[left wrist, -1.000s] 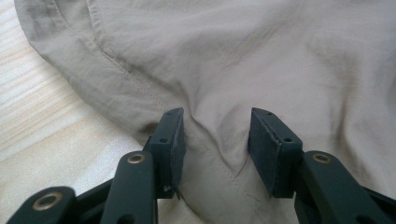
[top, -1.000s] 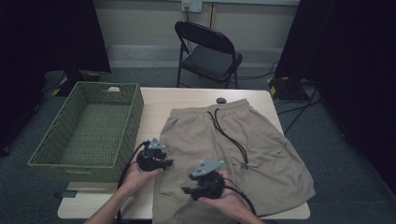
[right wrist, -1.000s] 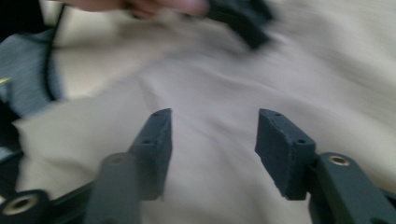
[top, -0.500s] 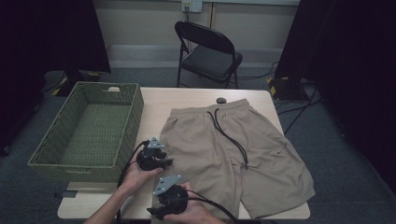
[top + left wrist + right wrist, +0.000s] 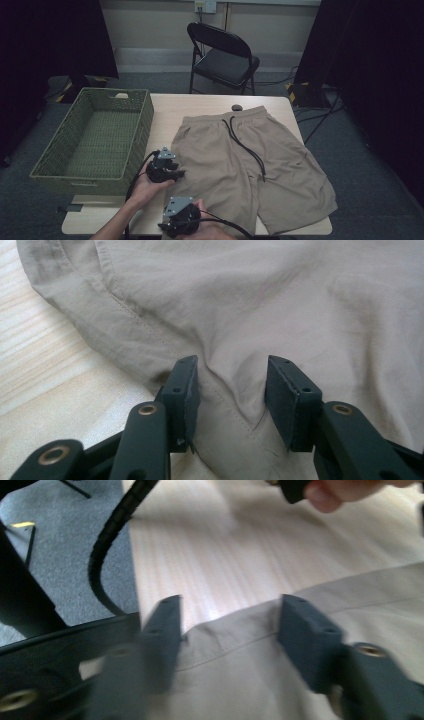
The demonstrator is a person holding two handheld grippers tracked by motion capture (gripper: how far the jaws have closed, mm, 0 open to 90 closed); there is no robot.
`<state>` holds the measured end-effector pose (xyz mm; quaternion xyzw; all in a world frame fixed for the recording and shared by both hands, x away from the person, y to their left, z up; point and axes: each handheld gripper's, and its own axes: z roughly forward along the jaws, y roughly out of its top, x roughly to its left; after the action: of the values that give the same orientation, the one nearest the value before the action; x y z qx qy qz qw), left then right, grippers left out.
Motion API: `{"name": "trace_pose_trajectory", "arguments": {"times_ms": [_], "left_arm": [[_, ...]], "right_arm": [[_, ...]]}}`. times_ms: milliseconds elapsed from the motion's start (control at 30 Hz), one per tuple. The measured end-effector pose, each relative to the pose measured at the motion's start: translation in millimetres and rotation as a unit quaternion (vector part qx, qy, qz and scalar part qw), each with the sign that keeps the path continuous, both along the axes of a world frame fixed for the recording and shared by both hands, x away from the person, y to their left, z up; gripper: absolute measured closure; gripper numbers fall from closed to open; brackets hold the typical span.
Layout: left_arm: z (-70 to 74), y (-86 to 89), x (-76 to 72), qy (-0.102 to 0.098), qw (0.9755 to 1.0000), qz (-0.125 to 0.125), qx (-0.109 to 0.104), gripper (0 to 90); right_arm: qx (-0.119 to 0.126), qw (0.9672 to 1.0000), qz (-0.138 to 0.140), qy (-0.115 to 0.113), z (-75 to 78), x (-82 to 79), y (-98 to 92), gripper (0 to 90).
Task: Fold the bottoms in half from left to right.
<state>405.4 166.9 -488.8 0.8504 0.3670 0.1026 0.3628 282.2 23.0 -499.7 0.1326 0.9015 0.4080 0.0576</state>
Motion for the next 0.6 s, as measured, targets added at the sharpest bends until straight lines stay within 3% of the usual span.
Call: {"name": "trace_pose_trajectory", "arguments": {"times_ms": [200,300,367,433,600], "left_arm": [[0.3,0.3,0.2,0.002,1.0000,0.000,0.000,56.5],[0.4,0.7,0.8,0.002,1.0000,0.000,0.000,56.5],[0.7,1.1,1.2,0.003,1.0000,0.000,0.001,56.6],[0.4,1.2,1.3,0.001,1.0000,0.001,0.000,56.5],[0.5,1.0,1.7,0.004,1.0000,0.005,-0.002,53.9]], "right_arm": [[-0.001,0.9997,-0.018,0.014,2.2,11.7,-8.4,86.2],[0.003,0.9990,-0.027,0.035,2.6,16.4,-11.7,88.7],[-0.001,0.9992,-0.025,0.032,4.8,17.1,-13.1,89.0],[0.018,0.9984,-0.029,0.044,10.4,19.1,-17.5,89.1],[0.047,0.9976,-0.039,0.033,29.7,21.8,-34.5,89.2]]}}
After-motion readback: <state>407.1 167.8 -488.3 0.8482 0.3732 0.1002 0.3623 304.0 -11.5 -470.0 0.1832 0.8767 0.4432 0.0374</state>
